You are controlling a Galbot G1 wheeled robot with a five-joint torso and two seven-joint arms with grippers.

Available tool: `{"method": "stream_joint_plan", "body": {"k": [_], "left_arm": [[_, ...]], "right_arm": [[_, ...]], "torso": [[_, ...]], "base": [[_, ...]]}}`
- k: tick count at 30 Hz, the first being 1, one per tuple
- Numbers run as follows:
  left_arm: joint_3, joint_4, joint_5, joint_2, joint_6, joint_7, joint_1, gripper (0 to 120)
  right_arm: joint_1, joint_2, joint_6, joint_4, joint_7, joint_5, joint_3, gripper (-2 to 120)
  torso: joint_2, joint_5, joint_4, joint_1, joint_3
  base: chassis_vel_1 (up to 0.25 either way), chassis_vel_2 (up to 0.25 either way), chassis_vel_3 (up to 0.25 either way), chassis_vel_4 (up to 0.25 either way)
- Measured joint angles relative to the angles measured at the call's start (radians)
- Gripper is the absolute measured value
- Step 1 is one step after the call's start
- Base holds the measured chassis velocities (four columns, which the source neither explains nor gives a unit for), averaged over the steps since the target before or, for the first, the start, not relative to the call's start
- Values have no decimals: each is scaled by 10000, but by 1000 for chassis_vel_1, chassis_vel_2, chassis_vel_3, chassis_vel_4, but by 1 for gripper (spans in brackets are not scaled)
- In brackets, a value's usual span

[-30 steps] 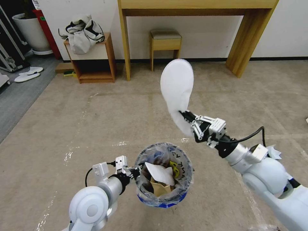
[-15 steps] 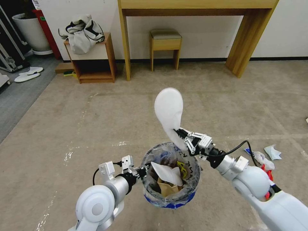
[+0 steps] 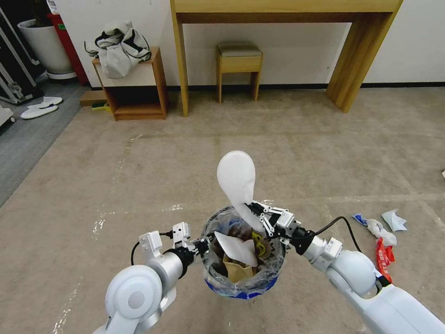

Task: Pick up the trash bin and place the garbage on the floor into it.

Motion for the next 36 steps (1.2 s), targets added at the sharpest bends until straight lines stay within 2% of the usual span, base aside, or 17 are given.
{"method": "stream_joint_plan", "body": {"k": [17, 36], "left_arm": [[-77, -48, -142, -28, -5, -74, -47, 2], [58, 745, 721, -170, -23, 454, -70, 1]], "right_arm": [[-253, 144, 45, -138, -11, -575, -10, 0], [538, -392, -326, 702, 311, 397, 314, 0]], "torso": [[0, 1, 0, 0, 0], [0, 2, 0, 0, 0]], "base": [[0, 0, 0, 0], [0, 0, 0, 0]]}}
